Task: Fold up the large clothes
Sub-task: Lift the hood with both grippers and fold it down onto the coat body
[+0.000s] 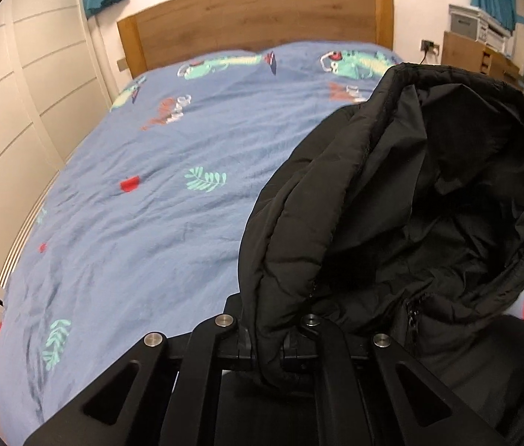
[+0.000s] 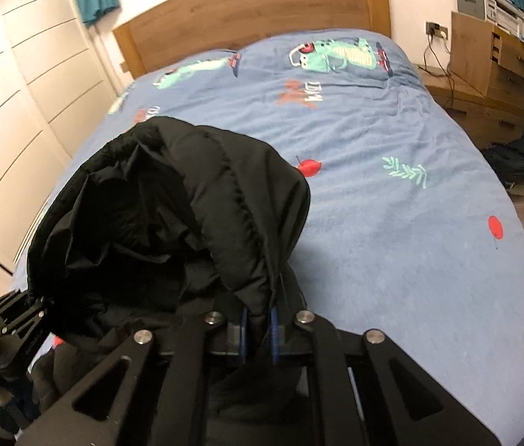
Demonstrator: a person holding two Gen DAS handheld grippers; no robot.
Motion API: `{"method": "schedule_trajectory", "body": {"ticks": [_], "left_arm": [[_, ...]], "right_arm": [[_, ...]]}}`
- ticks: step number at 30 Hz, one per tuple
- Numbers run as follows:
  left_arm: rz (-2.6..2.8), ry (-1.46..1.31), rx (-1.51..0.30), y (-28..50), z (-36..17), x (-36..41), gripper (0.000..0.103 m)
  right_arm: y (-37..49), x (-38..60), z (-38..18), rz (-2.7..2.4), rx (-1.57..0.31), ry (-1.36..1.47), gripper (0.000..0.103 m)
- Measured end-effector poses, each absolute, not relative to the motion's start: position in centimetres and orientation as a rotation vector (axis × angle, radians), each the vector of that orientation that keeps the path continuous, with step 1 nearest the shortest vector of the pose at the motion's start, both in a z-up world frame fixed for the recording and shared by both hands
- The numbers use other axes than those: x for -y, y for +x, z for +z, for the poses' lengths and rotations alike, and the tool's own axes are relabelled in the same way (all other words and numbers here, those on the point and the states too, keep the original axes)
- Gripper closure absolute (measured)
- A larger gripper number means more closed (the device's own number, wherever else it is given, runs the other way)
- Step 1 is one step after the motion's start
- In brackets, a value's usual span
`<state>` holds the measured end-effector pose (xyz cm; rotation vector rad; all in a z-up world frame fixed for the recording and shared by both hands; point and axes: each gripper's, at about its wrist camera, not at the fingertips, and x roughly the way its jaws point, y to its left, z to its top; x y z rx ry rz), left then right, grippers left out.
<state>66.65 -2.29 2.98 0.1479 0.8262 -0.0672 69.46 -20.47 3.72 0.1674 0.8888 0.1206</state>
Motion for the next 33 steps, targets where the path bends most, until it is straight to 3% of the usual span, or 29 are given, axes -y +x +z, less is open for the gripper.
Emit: {"method": "schedule_trajectory", "body": {"ticks": [13, 22, 33], "left_arm": [[-0.118, 0.159, -0.805, 59.4, 4.7, 0.7, 0.096], [-0.198, -0.019, -0.788, 53.3, 4.6, -4.4, 0.095], [-0.288, -0.071, -0.821, 46.9, 1.1, -9.0, 0.094]], "right_arm": [[60.3, 18.8, 6.9, 0.217, -0.802, 0.117, 0.095], [51.8, 17.4, 8.6, 0.331, -0.716, 0.102, 0.095], [41.7, 19.2, 3.8, 0.341, -0.759, 0.251, 0.095]]}}
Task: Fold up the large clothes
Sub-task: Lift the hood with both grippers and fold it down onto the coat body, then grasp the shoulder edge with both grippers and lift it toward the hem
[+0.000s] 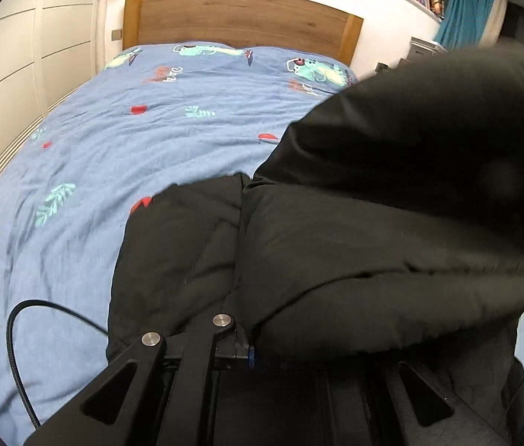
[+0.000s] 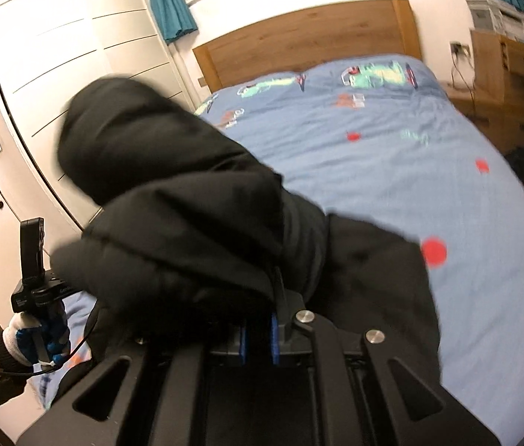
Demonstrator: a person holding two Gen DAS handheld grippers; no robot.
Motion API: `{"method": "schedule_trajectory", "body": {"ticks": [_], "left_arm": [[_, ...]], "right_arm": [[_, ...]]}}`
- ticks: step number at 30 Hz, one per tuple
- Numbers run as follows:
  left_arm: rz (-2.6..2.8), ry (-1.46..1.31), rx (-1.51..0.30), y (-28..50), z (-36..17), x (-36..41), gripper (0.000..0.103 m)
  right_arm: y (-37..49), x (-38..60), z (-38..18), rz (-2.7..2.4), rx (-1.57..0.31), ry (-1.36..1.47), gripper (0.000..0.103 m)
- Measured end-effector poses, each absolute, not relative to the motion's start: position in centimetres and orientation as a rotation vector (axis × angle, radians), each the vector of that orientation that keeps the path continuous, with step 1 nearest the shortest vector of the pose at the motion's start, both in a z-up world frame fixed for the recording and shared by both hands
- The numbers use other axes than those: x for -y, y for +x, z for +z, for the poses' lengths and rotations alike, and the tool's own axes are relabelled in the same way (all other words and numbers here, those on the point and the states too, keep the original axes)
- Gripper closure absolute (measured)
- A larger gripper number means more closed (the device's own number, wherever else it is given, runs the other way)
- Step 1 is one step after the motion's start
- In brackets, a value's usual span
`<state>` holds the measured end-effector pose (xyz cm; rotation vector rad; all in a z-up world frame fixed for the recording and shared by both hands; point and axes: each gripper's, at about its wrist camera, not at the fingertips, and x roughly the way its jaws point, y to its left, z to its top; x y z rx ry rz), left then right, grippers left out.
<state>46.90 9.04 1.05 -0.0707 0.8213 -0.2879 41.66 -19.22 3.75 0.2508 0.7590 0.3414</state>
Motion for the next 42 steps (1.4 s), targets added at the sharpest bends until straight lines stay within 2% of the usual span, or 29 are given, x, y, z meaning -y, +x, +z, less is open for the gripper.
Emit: {"method": "schedule_trajectory", "body": {"ticks": [9, 15, 18, 22, 25, 31, 35, 42], "left_arm": [[-0.299, -0.004, -0.851, 44.3, -1.5, -8.8, 0.093], [-0.297, 0.008, -0.817, 43.3, -3.1, -8.3, 0.088], [-0.288, 0.025, -0.8, 42.6, -3.7, -8.1, 0.08], [-0.271, 0.028, -0.783, 40.5, -4.0, -8.6, 0.059], [-0.246, 0.019, -0.77, 39.3, -3.6, -9.2, 0.048], [-0.18, 0.039, -0.764, 35.4, -1.2, -9.5, 0.041], [-0.162, 0.064, -0.783, 32.7, -0.1, -9.2, 0.034], [-0.278, 0.052, -0.85, 29.1, -0.2, -7.1, 0.033]], "right_arm": [[37.9, 19.7, 0.6, 0.342, -0.777, 0.322, 0.094], [37.1, 19.7, -1.9, 0.331, -0.754, 0.333, 0.094], [36.7, 19.6, -2.6, 0.33, -0.725, 0.328, 0.094], [35.6, 19.3, -2.8, 0.313, -0.684, 0.307, 0.091], [34.6, 18.9, -2.5, 0.297, -0.665, 0.287, 0.089], [32.1, 18.5, -1.8, 0.241, -0.705, 0.241, 0.072], [29.9, 18.9, -0.7, 0.207, -0.732, 0.235, 0.072], [27.2, 19.1, 1.6, 0.178, -0.733, 0.21, 0.072]]}}
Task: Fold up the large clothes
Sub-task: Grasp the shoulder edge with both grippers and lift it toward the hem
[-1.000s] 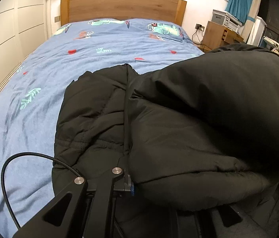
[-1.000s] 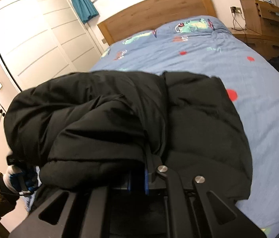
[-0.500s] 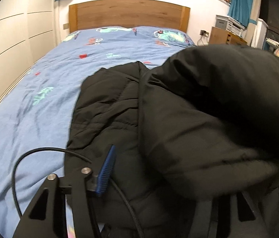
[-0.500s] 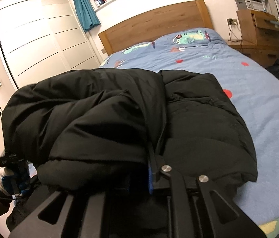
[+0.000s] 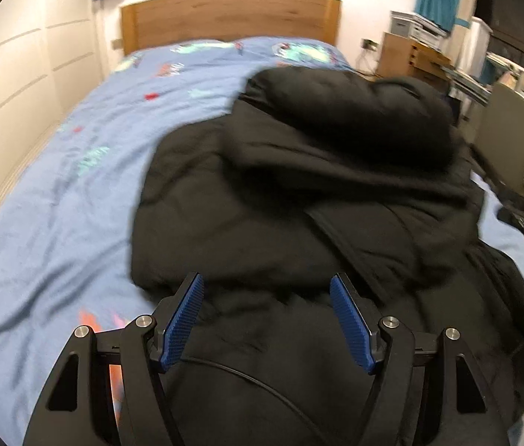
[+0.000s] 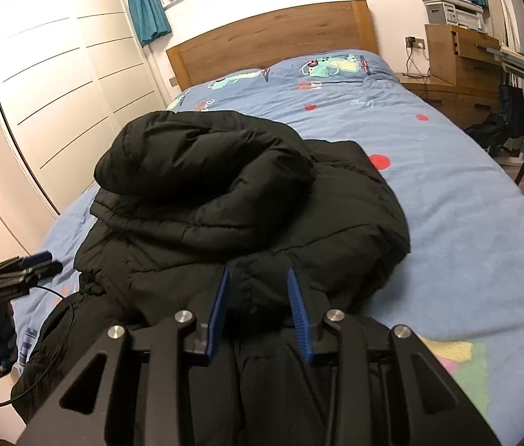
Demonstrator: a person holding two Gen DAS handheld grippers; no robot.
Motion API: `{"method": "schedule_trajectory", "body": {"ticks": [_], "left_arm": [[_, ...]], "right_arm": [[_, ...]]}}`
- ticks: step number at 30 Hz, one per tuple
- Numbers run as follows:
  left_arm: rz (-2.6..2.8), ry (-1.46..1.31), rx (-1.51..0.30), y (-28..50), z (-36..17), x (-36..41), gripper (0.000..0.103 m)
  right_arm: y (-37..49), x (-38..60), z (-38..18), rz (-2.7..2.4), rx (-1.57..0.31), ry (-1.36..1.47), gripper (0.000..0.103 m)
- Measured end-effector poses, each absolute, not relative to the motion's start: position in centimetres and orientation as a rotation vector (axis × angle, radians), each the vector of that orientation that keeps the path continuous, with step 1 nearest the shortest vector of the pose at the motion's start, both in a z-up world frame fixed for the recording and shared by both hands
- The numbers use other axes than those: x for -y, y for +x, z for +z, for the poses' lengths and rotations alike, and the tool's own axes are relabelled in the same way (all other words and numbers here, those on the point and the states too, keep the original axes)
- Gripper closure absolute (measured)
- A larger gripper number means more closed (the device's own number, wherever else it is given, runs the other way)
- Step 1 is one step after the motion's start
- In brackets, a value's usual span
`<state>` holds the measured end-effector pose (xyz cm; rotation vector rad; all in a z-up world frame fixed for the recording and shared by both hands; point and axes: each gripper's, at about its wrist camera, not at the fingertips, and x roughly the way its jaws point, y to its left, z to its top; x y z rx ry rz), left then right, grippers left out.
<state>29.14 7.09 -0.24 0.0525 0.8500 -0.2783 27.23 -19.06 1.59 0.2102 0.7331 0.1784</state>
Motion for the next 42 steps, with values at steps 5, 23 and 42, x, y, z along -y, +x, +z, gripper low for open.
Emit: {"method": "schedule_trajectory", "body": {"ticks": [5, 23, 42], "left_arm": [[-0.319, 0.05, -0.853, 28.5, -0.4, -6.0, 0.034], [-0.288, -0.146, -0.778, 49.5, 4.5, -5.3, 0.024], [-0.352, 0.063, -0.86, 35.2, -5.4, -2.5, 0.027]], "right_arm": [[27.6, 18.5, 4.0, 0.185, -0.697, 0.168, 0.071], [43.8, 13.2, 8.6, 0.193, -0.64, 0.086, 0.055], [33.4, 10.5, -0.7, 0.336, -0.87, -0.055, 0.055]]}}
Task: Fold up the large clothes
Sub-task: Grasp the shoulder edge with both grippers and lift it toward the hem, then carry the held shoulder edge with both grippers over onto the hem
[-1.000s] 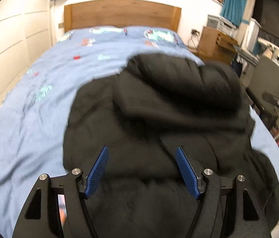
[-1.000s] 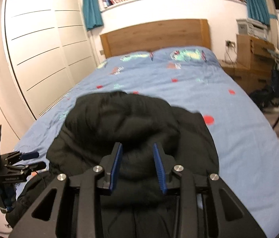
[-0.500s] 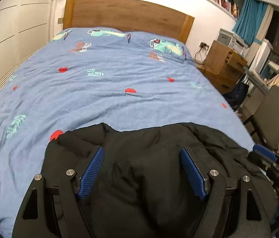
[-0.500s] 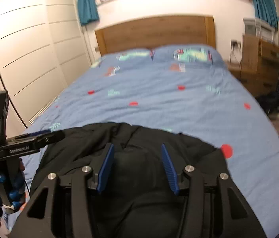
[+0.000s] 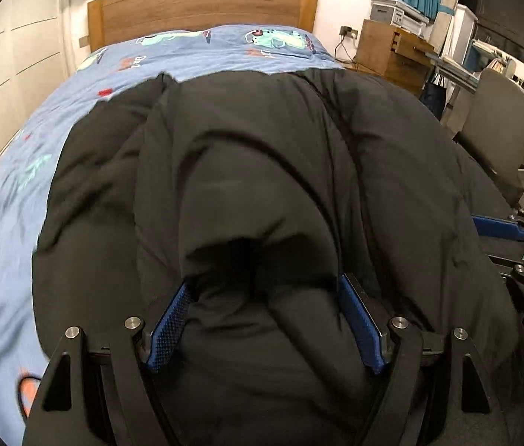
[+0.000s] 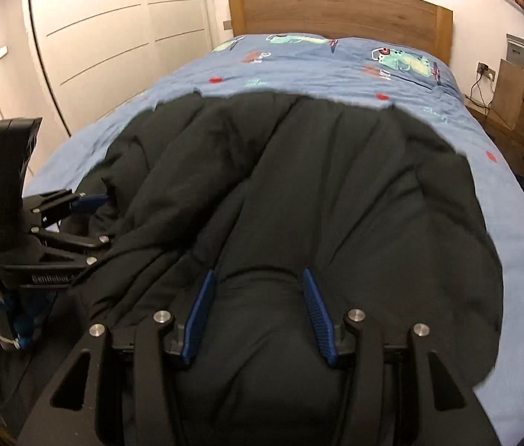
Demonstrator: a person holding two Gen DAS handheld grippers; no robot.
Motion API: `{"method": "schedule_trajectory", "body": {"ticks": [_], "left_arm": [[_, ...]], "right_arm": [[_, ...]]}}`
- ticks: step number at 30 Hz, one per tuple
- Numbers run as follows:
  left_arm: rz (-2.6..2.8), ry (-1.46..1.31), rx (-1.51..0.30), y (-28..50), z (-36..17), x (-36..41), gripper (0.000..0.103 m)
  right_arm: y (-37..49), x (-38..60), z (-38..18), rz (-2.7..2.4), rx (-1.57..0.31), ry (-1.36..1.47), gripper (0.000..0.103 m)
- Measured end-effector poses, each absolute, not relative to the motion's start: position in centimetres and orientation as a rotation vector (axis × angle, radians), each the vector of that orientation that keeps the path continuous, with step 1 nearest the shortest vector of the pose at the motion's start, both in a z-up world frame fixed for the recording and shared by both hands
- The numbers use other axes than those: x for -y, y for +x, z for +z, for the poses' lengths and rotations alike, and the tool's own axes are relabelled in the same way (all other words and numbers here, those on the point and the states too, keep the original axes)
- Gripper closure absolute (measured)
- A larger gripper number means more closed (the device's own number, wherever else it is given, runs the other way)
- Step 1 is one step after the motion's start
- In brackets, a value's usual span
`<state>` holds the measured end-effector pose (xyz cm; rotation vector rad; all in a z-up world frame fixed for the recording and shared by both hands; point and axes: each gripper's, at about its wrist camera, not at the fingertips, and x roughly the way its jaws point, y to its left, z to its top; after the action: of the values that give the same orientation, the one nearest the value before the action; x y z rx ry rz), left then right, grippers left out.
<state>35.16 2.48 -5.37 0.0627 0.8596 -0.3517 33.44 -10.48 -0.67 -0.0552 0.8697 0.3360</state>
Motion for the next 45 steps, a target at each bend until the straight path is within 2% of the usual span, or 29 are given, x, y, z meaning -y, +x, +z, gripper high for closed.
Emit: {"method": "schedule_trajectory", "body": {"ticks": [4, 10, 15, 23, 31, 40, 45], "left_arm": [[-0.313, 0.081, -0.868, 35.1, -6.3, -2.1, 0.026], [-0.291, 0.074, -0.931, 39.7, -8.6, -1.3, 0.019], [-0.261, 0.097, -0.931, 40.2, -9.5, -0.6, 0.018], [-0.208, 0.123, -0.919, 37.3, -6.2, -0.3, 0.018], [-0.208, 0.081, -0.917, 36.1, -6.7, -0.5, 0.018], [-0.243, -0.09, -1.075, 38.5, -8.3, -2.3, 0.018], [-0.304, -0.162, -1.176, 40.6, -8.7, -3.2, 0.014]], "right_arm": [[31.4, 11.1, -1.6, 0.303, -0.87, -0.073, 0.055], [35.9, 12.3, -4.3, 0.23, -0.928, -0.044, 0.055], [37.2, 12.6, -6.3, 0.21, -0.918, -0.03, 0.055], [33.4, 12.1, -2.4, 0.214, -0.878, -0.041, 0.053], [32.6, 12.4, -2.5, 0.202, -0.895, -0.049, 0.053], [35.4, 12.1, -3.7, 0.197, -0.945, -0.079, 0.051], [36.6, 12.0, -3.6, 0.201, -0.98, -0.084, 0.051]]}}
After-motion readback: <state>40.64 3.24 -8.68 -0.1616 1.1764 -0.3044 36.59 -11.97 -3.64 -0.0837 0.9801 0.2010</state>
